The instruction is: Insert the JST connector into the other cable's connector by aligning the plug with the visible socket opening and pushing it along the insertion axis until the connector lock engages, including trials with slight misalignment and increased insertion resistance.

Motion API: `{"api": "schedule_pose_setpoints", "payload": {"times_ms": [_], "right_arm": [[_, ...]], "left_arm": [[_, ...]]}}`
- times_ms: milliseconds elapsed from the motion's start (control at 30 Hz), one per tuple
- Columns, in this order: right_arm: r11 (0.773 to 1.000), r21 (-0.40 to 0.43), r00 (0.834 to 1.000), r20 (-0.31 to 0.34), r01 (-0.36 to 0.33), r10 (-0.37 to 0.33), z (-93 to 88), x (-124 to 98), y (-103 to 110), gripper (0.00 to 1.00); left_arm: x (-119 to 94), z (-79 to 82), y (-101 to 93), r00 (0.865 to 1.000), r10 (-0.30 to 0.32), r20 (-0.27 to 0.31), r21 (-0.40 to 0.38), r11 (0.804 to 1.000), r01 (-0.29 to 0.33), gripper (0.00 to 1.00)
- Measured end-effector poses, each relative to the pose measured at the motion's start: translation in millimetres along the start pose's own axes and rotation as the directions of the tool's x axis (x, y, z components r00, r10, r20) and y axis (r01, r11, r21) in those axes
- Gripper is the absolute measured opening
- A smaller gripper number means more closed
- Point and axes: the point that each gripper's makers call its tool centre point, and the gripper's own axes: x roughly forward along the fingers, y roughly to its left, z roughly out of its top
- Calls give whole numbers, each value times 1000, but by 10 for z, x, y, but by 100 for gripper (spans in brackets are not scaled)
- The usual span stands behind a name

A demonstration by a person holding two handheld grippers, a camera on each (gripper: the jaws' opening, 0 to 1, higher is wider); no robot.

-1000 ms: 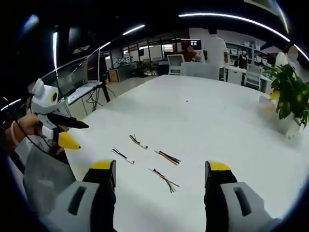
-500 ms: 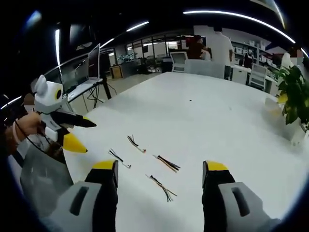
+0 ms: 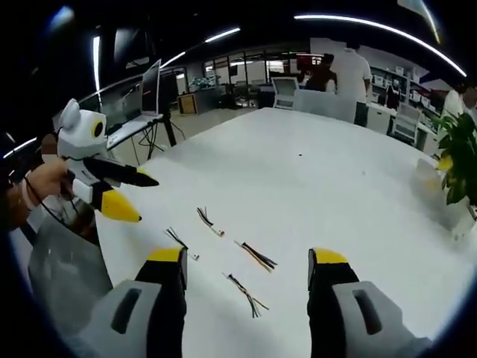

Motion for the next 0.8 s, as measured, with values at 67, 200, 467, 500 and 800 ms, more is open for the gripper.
{"api": "schedule_pose_setpoints", "payload": {"times_ms": [67, 200, 467, 500, 800], "right_arm": [[1000, -9, 1000, -2, -3, 3, 8, 21, -1, 61], [999, -42, 1000, -6, -23, 23, 30, 73, 14, 58], [995, -77, 998, -38, -57, 54, 25, 175, 34, 53], [995, -77, 997, -40, -64, 61, 23, 183, 42, 51], [994, -92, 998, -34, -53, 50, 62, 197, -37, 50]], "left_arm": [[22, 23, 2, 1000, -4, 3, 2, 1000, 4, 73], [78, 69, 41, 1000, 0, 6, 23, 1000, 0, 72], [122, 198, 58, 999, -19, 45, 14, 1000, 19, 69], [129, 214, 57, 999, -21, 50, 20, 1000, 20, 68], [173, 385, -39, 989, -74, 128, 152, 987, 55, 62]]}}
